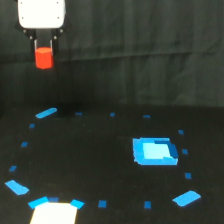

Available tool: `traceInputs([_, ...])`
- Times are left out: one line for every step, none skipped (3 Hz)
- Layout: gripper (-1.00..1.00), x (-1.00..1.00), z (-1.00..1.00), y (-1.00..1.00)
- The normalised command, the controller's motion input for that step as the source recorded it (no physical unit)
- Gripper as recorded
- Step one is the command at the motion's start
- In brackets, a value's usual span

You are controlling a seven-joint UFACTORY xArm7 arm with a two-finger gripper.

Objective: Pick up the red object from the table

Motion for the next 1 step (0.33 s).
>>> traceInputs([-1.0,0.03,0.35,-0.11])
